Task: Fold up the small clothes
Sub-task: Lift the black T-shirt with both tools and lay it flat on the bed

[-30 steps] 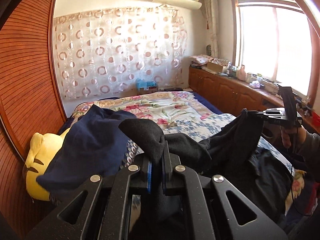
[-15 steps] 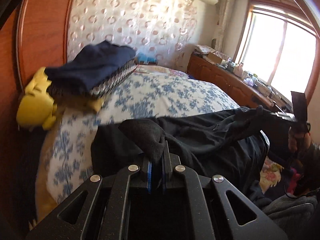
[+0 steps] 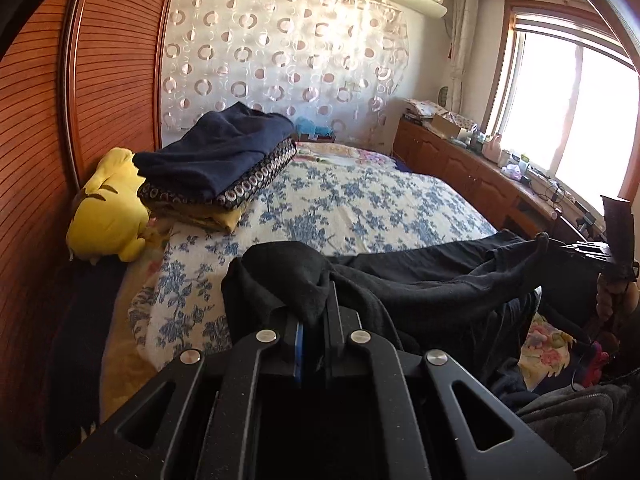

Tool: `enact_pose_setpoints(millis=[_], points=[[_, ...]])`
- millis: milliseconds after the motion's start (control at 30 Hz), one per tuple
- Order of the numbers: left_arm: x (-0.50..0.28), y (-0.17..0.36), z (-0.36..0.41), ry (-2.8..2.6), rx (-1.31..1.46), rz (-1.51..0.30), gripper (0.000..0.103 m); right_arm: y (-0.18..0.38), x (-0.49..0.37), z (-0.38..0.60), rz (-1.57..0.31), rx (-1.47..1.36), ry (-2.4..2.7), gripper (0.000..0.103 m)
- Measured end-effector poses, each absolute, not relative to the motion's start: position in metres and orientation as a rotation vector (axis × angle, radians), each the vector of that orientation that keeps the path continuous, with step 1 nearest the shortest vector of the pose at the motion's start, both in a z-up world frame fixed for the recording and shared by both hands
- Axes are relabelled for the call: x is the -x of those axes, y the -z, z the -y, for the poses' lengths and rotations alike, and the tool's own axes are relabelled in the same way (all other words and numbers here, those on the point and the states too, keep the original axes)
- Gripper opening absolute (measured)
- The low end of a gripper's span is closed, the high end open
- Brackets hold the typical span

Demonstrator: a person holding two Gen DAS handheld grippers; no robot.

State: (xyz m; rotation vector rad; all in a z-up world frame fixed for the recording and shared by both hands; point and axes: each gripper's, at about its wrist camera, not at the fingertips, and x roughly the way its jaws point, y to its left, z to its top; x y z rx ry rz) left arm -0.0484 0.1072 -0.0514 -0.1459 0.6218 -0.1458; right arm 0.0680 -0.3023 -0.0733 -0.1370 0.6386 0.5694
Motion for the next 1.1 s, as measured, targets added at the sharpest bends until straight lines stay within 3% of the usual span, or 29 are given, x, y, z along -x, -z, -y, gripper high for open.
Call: enact_pose_setpoints(millis=[467,567,633,667,733,767,900,1100], points=[[0.035,0.084,-0.096,0.12,0.084,-0.736,0.008,0.109,-0.079,0.302,-0.779,0.153,-0.513,0.003],[0.034,0.081,-0.094,0.108,0.056,-0.737,0.02,0.106,-0.077,0.303,-0.777,0.142,-0.515,0.003],[0.035,0.078,-0.094,0.092,0.039,-0.728,0.047,0.107,-0.081,0.305,-0.776,0.137,-0.515,0.003],[0.035,0.077,-0.095,0.087,0.037,-0.717,0.05,0.106,-0.081,0.305,-0.776,0.135,-0.515,0.003],[0.036,0.074,-0.098,0.084,0.046,-0.705,0.073,0.108,-0.08,0.305,-0.774,0.134,-0.514,0.005],[0.036,0.073,-0.1,0.083,0.054,-0.698,0.078,0.108,-0.08,0.305,-0.773,0.137,-0.515,0.009],[0.03,0.072,-0.107,0.072,0.065,-0.694,0.08,0.106,-0.077,0.308,-0.77,0.151,-0.505,0.012],[0.002,0.085,-0.118,0.061,0.094,-0.731,0.08,0.096,-0.08,0.328,-0.732,0.129,-0.443,0.034]])
